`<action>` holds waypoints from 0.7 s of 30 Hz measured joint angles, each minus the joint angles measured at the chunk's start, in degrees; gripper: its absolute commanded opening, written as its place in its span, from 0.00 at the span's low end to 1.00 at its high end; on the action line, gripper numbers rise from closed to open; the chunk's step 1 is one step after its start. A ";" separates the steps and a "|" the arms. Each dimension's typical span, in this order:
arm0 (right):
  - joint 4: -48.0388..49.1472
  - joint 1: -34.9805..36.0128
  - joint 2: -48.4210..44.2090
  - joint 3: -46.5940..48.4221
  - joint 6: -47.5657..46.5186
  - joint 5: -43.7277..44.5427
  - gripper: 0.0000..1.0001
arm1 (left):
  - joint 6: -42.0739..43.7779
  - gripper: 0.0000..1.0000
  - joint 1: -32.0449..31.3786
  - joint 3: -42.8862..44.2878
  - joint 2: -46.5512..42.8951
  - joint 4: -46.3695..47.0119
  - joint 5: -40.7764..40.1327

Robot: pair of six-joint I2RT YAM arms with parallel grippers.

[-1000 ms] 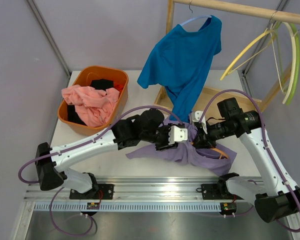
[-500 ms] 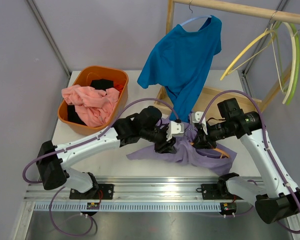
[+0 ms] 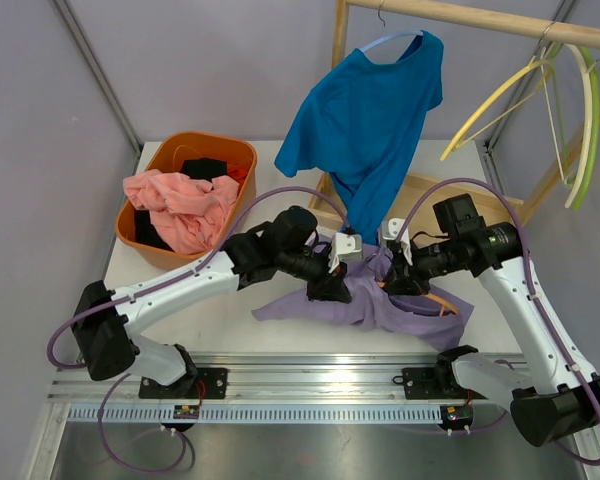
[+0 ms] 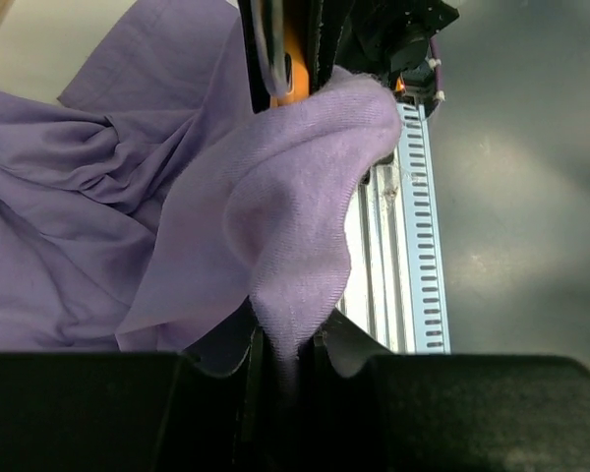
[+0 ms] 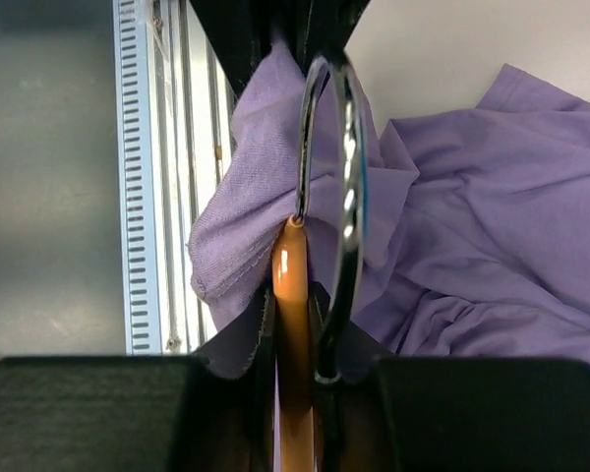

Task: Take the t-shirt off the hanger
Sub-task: Remove the tshirt from the hanger

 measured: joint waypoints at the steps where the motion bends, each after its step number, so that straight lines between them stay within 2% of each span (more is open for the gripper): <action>1: 0.59 0.02 0.13 0.00 0.92 -0.13 0.26 | -0.52 0.00 0.35 -0.96 -0.57 0.90 0.07; 2: 1.49 0.33 0.35 0.00 2.38 -0.28 0.32 | -1.42 0.00 0.68 -2.03 -1.36 1.77 0.11; 3: 2.69 0.48 0.48 0.00 3.82 -0.35 0.47 | -2.47 0.00 1.03 -3.19 -2.23 2.45 0.04; 10: 10.10 0.39 0.48 1.51 14.73 4.72 0.73 | -10.91 0.00 5.99 -13.40 -9.73 2.84 -0.87; 16: 14.58 0.35 -2.27 5.92 23.28 10.91 0.78 | -19.41 0.00 6.97 -17.27 -14.03 3.04 -5.40; 21: 15.56 0.35 -4.61 4.48 25.94 12.00 0.80 | -27.93 0.00 6.97 -19.04 -19.93 4.09 -11.69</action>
